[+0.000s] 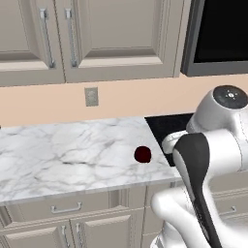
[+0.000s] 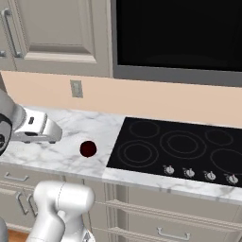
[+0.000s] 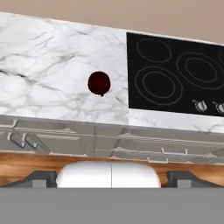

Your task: Clear the mugs and bowl far away from the sink.

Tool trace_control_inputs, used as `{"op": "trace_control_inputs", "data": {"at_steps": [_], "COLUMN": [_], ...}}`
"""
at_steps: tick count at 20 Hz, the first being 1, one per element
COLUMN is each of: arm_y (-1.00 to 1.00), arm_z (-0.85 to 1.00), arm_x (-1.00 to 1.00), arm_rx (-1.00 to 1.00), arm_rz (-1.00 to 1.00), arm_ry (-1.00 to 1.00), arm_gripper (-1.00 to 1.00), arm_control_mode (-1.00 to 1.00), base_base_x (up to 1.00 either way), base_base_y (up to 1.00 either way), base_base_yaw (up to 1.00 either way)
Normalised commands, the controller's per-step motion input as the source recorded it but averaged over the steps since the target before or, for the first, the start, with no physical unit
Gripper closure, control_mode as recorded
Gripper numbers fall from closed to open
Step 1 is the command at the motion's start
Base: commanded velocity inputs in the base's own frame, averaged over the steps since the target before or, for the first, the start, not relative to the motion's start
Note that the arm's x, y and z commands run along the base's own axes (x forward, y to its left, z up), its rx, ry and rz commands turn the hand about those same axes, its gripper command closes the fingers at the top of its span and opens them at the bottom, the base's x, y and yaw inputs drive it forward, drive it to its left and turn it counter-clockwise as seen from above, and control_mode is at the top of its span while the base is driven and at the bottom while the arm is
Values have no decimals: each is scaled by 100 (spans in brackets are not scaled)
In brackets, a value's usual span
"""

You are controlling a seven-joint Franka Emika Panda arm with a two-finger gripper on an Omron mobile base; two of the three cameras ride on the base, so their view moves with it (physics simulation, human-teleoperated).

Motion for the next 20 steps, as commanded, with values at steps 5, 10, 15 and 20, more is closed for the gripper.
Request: {"op": "trace_control_inputs", "data": {"at_steps": [5, 10, 15, 20], "arm_y": [-13, 0, 0, 0], "arm_z": [-3, -6, 0, 0], "arm_x": [-27, -1, 0, 0], "arm_rx": [12, 0, 0, 0], "arm_rz": [0, 0, 0, 0], "arm_ry": [-11, -10, 1, 0], "arm_gripper": [-100, -100, -100, -100], "arm_control_mode": [-100, -100, -100, 100], "base_base_x": [0, 0, 0, 0], "base_base_y": [0, 0, 0, 0], "base_base_yaw": [0, 0, 0, 0]}}
